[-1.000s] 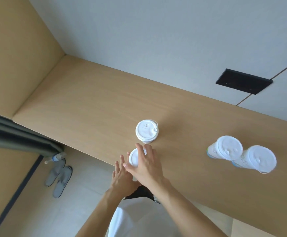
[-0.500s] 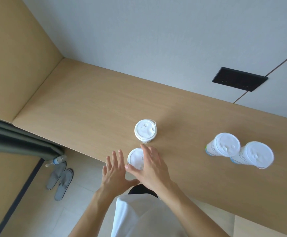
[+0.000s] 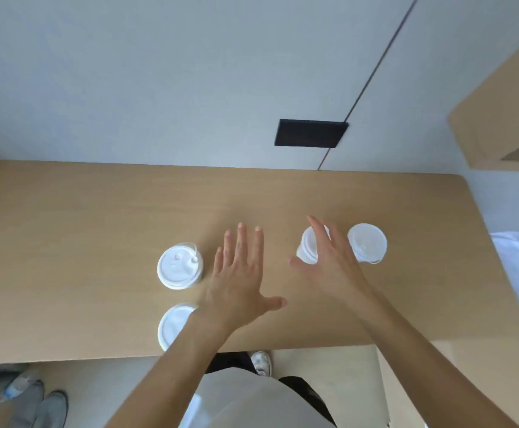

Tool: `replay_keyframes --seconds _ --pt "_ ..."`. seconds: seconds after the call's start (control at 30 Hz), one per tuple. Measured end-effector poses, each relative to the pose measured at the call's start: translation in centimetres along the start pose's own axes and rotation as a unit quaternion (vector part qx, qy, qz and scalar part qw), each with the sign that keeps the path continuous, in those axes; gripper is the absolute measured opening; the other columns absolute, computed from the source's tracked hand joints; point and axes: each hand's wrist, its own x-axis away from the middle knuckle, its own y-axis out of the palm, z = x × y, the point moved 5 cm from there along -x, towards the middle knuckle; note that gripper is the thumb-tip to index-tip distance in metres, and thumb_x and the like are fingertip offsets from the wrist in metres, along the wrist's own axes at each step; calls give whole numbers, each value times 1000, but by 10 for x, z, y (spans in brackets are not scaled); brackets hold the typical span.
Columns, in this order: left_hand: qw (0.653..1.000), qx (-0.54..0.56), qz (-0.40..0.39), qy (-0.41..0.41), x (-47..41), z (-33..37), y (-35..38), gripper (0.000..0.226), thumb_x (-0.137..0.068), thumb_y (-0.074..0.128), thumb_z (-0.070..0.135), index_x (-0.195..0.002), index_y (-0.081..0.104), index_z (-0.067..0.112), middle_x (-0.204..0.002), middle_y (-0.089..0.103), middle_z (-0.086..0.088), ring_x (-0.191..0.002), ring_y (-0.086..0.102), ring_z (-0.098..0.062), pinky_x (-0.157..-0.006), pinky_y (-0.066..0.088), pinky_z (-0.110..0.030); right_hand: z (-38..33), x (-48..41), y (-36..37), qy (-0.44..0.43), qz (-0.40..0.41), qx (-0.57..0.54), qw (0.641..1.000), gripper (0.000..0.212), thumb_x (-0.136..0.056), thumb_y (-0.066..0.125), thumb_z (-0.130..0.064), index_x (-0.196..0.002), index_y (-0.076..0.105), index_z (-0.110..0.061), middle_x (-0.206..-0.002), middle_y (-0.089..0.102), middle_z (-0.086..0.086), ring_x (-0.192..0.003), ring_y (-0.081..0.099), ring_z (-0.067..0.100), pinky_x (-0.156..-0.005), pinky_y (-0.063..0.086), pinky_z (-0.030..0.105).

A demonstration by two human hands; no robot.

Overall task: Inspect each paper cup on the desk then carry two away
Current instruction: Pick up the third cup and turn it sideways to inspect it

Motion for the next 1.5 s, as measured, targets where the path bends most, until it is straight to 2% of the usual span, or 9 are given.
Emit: replay_keyframes --seconds 0.17,0.4,0.67,0.8,1.03,1.13,1.23,1.4,1.5 --pt "993 -83 -88 6 -78 29 54 139 -79 74 67 -158 -28 16 -166 -29 -21 -155 -20 -47 -126 2 -61 32 -31 2 8 -40 90 995 107 -81 80 -49 -165 21 -23 -164 25 11 -149 30 36 -121 22 44" --pt "984 -127 -124 -8 -102 50 92 135 -82 72 65 -156 -33 23 -164 -35 -21 -153 -24 -47 -124 0 -66 48 -43 12 -14 -60 129 990 103 -82 77 -45 -165 20 -23 -162 32 11 -149 33 36 -126 14 49" --pt "988 -122 -81 -50 -52 62 108 129 -84 65 69 -156 -33 26 -165 -34 -19 -154 -21 -46 -124 3 -64 56 3 17 -105 -36 119 987 100 -78 79 -44 -162 31 -17 -152 44 18 -140 43 42 -122 19 52" --pt "988 -113 -72 -75 -9 60 128 129 -84 65 69 -154 -35 28 -165 -33 -19 -155 -20 -47 -123 5 -64 58 42 35 -140 -29 124 982 102 -69 84 -44 -156 42 -14 -142 54 21 -127 55 47 -115 34 60" --pt "983 -116 -90 -114 32 62 157 127 -86 63 68 -150 -38 26 -168 -28 -18 -156 -18 -45 -124 4 -63 69 73 62 -169 -47 133 975 101 -61 88 -47 -148 51 -13 -135 61 22 -115 63 47 -107 44 58" --pt "982 -105 -101 -122 32 60 160 120 -91 62 58 -149 -38 27 -167 -29 -18 -156 -19 -45 -124 3 -62 67 74 58 -172 -59 119 976 102 -71 83 -50 -157 40 -16 -149 50 19 -131 52 44 -118 33 56" --pt "982 -99 -86 -133 34 56 153 99 -101 52 46 -159 -26 25 -170 -22 -17 -157 -14 -43 -126 7 -60 70 74 56 -152 -96 87 980 106 -80 76 -58 -164 25 -21 -159 37 12 -146 38 35 -124 18 47" --pt "988 0 -22 -151 28 47 131 70 -107 34 35 -165 -2 19 -171 12 -11 -158 10 -38 -125 17 -52 69 73 52 -118 -110 15 987 109 -81 71 -71 -164 21 -21 -155 41 4 -146 37 28 -120 24 41" --pt "984 107 43 -139 22 49 114 76 -94 23 49 -159 28 9 -157 42 -14 -143 39 -41 -116 34 -50 69 74 50 -100 -96 -14 990 108 -84 66 -74 -165 20 -18 -158 42 6 -148 38 28 -121 28 42"
